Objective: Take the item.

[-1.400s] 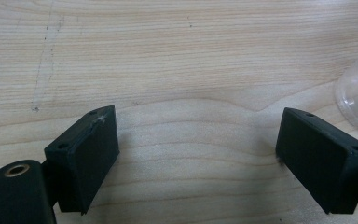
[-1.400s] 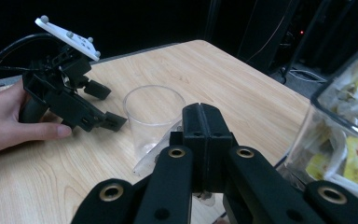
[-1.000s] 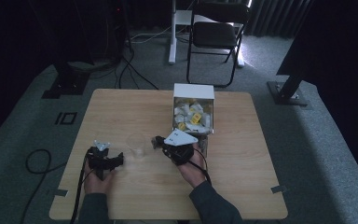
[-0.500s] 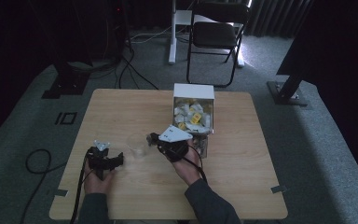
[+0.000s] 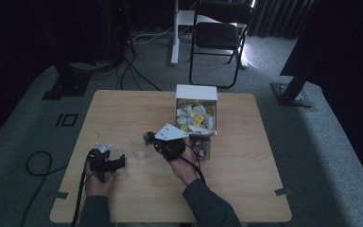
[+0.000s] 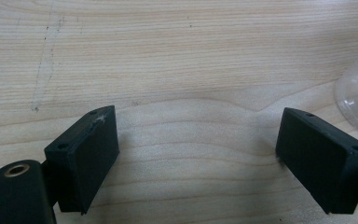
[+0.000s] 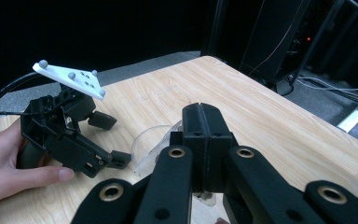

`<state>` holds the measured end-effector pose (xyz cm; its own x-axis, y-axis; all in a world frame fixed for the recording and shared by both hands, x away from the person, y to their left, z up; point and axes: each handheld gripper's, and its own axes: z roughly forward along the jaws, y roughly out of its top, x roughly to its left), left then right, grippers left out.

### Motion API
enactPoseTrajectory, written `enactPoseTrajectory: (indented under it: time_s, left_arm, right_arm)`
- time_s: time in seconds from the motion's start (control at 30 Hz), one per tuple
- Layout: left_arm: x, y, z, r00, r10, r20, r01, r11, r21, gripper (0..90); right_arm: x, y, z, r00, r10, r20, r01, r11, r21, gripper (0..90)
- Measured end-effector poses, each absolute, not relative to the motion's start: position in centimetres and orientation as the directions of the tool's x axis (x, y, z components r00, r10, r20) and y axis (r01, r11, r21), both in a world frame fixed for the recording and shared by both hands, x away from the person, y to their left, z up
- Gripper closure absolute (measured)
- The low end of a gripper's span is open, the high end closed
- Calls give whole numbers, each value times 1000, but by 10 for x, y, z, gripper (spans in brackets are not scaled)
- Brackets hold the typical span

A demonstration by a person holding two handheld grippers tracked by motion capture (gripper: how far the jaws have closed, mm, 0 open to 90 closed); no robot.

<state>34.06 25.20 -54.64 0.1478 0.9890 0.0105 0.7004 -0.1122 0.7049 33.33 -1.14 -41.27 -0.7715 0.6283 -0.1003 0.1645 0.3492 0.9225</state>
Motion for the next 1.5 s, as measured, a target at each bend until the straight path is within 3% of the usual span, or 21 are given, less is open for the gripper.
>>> enactPoseTrajectory:
  time_s: [1.5]
  left_arm:
    - [341, 252, -546, 148, 989, 11, 700, -112, 706, 136]
  right_arm:
    - [353, 25, -419, -779, 620, -94, 176, 361, 916, 900]
